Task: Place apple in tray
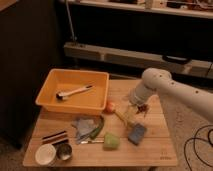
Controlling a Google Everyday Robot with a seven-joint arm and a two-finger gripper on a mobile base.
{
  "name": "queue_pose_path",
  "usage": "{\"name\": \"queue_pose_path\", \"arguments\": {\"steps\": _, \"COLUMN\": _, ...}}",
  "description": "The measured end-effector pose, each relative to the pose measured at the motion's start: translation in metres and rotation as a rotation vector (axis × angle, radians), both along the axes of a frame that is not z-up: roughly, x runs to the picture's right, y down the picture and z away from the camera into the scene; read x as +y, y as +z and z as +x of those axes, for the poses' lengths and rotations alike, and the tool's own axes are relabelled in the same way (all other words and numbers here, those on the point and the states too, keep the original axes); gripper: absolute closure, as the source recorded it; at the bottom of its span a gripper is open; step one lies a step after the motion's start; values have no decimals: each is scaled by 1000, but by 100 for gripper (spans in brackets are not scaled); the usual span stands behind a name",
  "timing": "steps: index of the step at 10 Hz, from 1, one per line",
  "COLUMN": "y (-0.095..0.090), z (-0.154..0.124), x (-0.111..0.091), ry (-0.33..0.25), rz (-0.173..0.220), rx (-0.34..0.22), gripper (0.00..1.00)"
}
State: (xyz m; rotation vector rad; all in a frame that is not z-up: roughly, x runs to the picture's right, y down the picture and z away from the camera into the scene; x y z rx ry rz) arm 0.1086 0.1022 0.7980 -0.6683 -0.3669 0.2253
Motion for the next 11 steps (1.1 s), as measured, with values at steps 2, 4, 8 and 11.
{"name": "queue_pose_path", "arguments": {"steps": 2, "y": 24, "z": 7, "x": 4, "ry": 34, "rz": 3, "rx": 20, "gripper": 26}}
{"name": "queue_pose_path", "arguments": {"steps": 4, "y": 43, "z": 9, "x": -1, "ry": 75, "rz": 43, "rx": -26, "gripper": 26}}
{"name": "queue_pose_path", "arguments": {"steps": 8, "y": 60, "z": -2, "x": -11, "ry": 84, "rz": 78, "rx": -72, "gripper": 26}}
{"name": "queue_pose_path", "arguments": {"steps": 11, "y": 80, "z": -20, "x": -7, "ry": 100, "rz": 58, "rx": -110, "gripper": 26}}
